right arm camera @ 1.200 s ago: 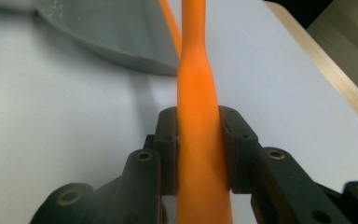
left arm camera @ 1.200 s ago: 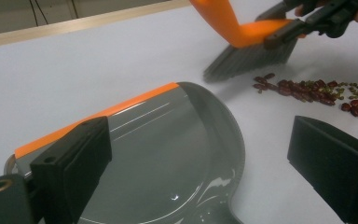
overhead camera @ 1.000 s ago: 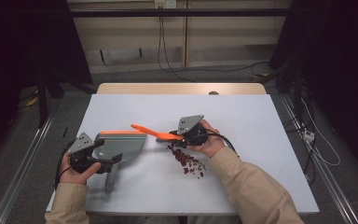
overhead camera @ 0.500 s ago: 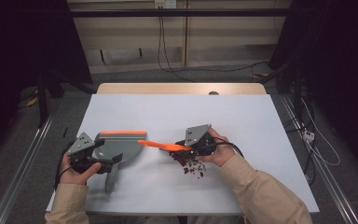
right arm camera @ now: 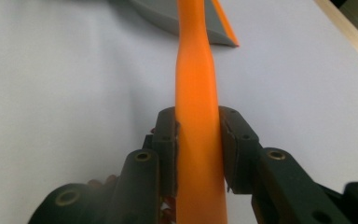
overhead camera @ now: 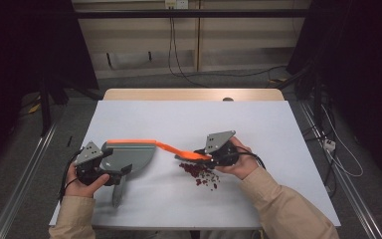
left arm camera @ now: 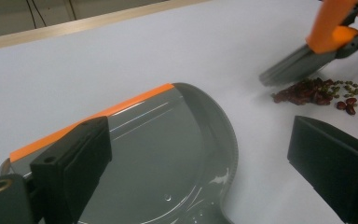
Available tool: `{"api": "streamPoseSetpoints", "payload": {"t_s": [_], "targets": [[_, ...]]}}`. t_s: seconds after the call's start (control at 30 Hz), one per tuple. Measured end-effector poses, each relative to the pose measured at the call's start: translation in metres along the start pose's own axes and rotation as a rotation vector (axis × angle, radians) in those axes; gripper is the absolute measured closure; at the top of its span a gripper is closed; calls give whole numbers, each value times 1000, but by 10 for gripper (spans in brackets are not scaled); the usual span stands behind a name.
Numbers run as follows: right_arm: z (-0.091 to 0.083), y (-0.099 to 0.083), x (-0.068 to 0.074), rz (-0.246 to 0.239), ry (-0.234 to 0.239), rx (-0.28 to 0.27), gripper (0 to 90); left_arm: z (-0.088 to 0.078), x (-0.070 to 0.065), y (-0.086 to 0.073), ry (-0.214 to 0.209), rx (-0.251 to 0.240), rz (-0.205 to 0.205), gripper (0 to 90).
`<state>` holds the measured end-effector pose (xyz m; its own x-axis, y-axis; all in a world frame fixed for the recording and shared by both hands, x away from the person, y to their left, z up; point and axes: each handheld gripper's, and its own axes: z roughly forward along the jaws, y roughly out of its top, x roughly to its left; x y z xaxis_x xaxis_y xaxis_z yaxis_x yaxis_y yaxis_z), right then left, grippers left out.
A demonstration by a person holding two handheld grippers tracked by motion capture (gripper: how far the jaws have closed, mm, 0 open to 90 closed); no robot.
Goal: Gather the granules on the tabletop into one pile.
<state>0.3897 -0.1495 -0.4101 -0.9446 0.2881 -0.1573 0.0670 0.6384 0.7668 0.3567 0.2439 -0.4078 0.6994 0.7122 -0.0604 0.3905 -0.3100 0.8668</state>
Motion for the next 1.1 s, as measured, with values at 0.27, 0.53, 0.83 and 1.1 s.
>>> {"api": "streamPoseSetpoints", "payload": {"t_s": [0.27,0.53,0.83,1.1], "targets": [[7,8,-22,20,-40,-16,714,1,1,0,-3,-3,-2,61],[39,14,-30,35,43,-32,708,1,3,0,-1,-1,-10,61],[41,6,-34,135,73,-95,713,2,3,-1,0,0,-14,61],[32,8,-24,90,127,-42,713,1,3,-1,2,1,-11,61]]}}
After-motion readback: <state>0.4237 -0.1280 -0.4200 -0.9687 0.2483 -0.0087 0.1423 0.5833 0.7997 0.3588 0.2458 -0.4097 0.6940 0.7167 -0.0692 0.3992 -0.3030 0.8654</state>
